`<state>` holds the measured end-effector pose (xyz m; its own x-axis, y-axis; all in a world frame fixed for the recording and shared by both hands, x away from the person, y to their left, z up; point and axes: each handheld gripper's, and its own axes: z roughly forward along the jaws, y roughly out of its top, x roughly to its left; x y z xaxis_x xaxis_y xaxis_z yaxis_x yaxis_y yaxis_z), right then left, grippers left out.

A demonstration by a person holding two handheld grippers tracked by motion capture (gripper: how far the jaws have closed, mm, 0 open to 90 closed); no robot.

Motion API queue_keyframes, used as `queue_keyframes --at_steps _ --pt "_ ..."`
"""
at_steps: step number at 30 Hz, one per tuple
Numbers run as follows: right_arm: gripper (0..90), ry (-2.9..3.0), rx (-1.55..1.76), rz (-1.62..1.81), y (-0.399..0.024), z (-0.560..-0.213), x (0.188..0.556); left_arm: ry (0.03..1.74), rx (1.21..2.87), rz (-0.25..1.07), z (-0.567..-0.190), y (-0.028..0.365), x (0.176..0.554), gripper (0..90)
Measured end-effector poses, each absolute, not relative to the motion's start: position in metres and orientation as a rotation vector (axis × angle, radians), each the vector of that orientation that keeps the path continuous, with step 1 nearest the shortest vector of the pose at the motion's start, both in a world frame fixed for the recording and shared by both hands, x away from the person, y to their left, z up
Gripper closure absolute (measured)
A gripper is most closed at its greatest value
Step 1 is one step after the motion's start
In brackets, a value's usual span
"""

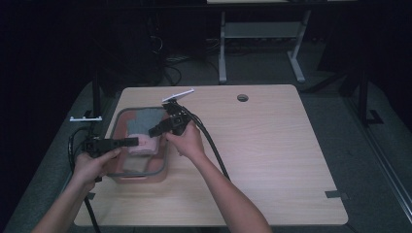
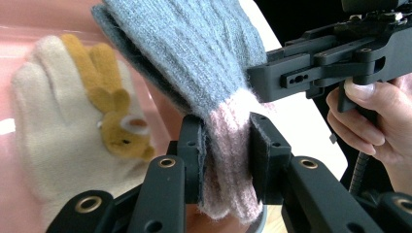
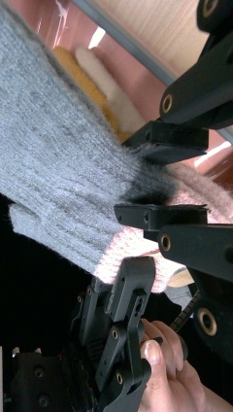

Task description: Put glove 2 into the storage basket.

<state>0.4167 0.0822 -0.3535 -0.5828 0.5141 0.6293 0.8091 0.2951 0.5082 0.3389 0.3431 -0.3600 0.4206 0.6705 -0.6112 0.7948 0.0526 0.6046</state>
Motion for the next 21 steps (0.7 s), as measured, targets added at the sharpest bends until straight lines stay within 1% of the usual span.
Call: queue_keyframes --at_steps 8,12,18,21 --pt "68.5 -2.218 -1.199 -1.178 0.085 -0.357 0.42 1.314 1.673 -0.133 -0.362 0.346 0.341 69.8" --pt "67.4 -2.246 -1.21 -1.175 0.082 -0.357 0.419 1.345 1.649 -0.12 -0.367 0.353 0.341 69.8" --pt "67.4 -2.258 -1.223 -1.191 0.072 -0.356 0.419 1.441 1.674 -0.116 -0.385 0.361 0.346 69.7" --pt "67.1 -2.264 -1.227 -1.18 0.069 -0.356 0.417 1.493 1.722 -0.105 -0.391 0.361 0.35 69.0"
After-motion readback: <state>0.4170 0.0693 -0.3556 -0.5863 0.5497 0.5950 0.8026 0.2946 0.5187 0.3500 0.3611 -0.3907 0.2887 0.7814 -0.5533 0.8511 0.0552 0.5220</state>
